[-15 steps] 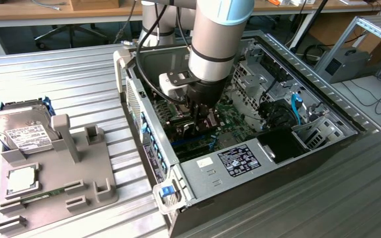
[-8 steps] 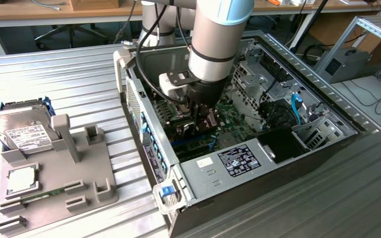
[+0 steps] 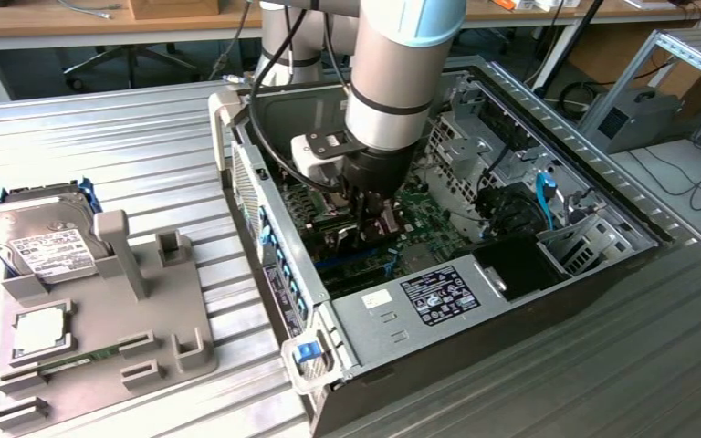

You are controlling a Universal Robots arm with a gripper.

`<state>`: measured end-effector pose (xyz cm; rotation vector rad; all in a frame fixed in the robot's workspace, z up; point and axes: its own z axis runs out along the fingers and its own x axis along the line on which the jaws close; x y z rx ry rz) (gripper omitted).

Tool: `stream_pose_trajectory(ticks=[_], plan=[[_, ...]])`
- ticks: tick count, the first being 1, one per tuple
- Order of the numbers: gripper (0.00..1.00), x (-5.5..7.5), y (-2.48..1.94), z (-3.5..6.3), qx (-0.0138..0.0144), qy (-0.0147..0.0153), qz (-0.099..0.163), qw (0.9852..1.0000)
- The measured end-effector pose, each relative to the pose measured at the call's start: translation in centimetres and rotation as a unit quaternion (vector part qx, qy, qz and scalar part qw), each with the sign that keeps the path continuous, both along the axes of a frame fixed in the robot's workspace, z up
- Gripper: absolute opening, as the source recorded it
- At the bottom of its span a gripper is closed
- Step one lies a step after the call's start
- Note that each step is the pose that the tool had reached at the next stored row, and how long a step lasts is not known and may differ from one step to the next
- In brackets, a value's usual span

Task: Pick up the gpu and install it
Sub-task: 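Insert the gpu into the slot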

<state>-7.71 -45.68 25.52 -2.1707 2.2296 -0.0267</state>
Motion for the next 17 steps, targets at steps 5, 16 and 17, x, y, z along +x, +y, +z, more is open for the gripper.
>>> stream_pose_trajectory(ticks=[5, 16, 17], plan=[[0.27, 0.0, 0.0, -0.15, 0.0, 0.0, 0.0, 1.0], [0.27, -0.06, 0.0, -0.23, 0.0012, -0.0016, 0.0, 1.0], [0.27, -0.07, 0.0, -0.25, 0.0012, -0.0017, 0.0, 1.0]])
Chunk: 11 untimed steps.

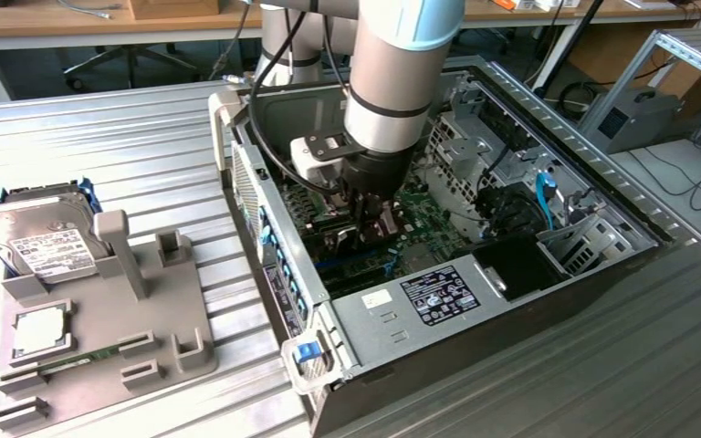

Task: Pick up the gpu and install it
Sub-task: 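Insert the gpu into the slot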

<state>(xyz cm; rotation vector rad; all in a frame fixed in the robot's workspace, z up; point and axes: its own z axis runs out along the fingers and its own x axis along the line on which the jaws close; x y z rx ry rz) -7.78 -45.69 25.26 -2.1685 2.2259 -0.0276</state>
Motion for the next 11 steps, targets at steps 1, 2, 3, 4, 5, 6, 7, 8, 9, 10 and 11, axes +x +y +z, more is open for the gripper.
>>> stream_pose_trajectory(ticks=[1, 2, 3, 4, 5, 6, 7, 8, 9, 10, 11], plan=[[0.27, -0.01, 0.0, -0.03, -0.0001, -0.0001, 0.0, 1.0], [0.27, -0.01, 0.0, -0.03, -0.0001, -0.0001, 0.0, 1.0], [0.27, -0.01, 0.0, -0.03, -0.0001, -0.0002, 0.0, 1.0], [0.27, -0.01, 0.01, -0.04, 0.0, -0.0002, 0.0, 1.0], [0.27, -0.01, 0.0, -0.04, -0.0001, -0.0002, 0.0, 1.0], [0.27, -0.02, 0.0, -0.04, 0.0, -0.0002, 0.0, 1.0], [0.27, -0.05, 0.01, -0.05, 0.0, -0.0004, 0.0, 1.0], [0.27, -0.09, 0.01, -0.05, 0.0001, -0.0006, 0.0, 1.0], [0.27, -0.1, 0.01, -0.05, 0.0, -0.0007, 0.0, 1.0], [0.27, -0.1, 0.0, -0.05, 0.0, -0.0007, 0.0, 1.0], [0.27, -0.11, 0.0, -0.05, 0.0, -0.0007, 0.0, 1.0]])
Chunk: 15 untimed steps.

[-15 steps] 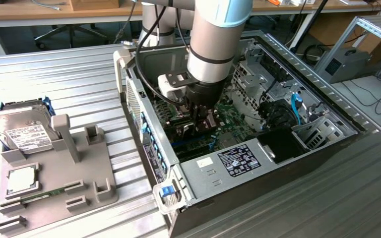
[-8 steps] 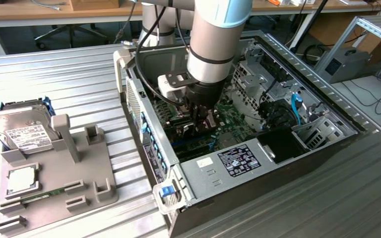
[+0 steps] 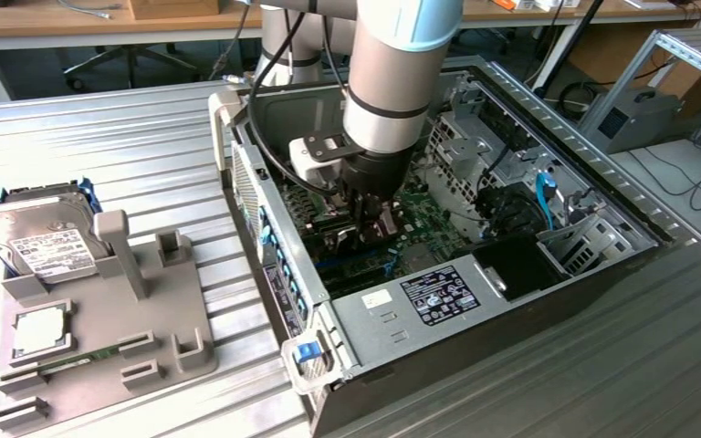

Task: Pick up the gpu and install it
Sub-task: 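Insert the gpu into the slot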

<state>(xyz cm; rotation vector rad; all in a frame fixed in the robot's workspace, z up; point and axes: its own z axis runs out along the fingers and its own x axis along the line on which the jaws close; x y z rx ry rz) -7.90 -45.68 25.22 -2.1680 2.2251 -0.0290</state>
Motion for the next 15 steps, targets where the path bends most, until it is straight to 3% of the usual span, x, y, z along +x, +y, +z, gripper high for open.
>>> stream_pose_trajectory(ticks=[15], plan=[[0.27, 0.0, 0.0, -0.16, 0.0, -0.0003, 0.0, 1.0]])
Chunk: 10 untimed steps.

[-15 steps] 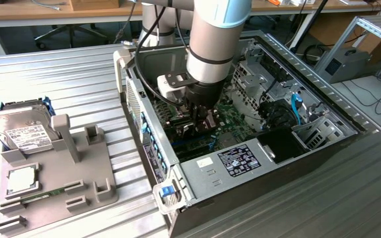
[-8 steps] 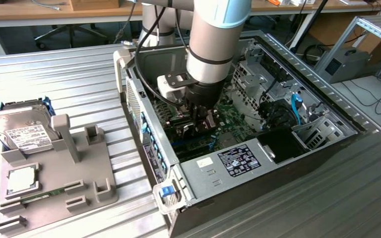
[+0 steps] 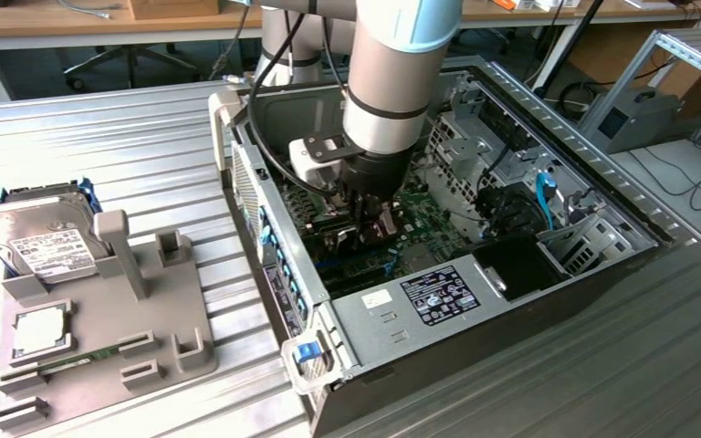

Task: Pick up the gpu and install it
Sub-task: 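Insert the gpu into the slot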

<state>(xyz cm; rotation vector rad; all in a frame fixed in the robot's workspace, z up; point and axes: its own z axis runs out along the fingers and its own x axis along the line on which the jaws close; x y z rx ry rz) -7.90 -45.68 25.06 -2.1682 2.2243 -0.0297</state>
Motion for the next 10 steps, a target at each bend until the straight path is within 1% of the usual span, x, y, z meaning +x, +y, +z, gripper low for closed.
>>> stream_pose_trajectory(ticks=[10], plan=[[0.27, -0.18, 0.0, -0.03, 0.0001, -0.0008, 0.0, 1.0]])
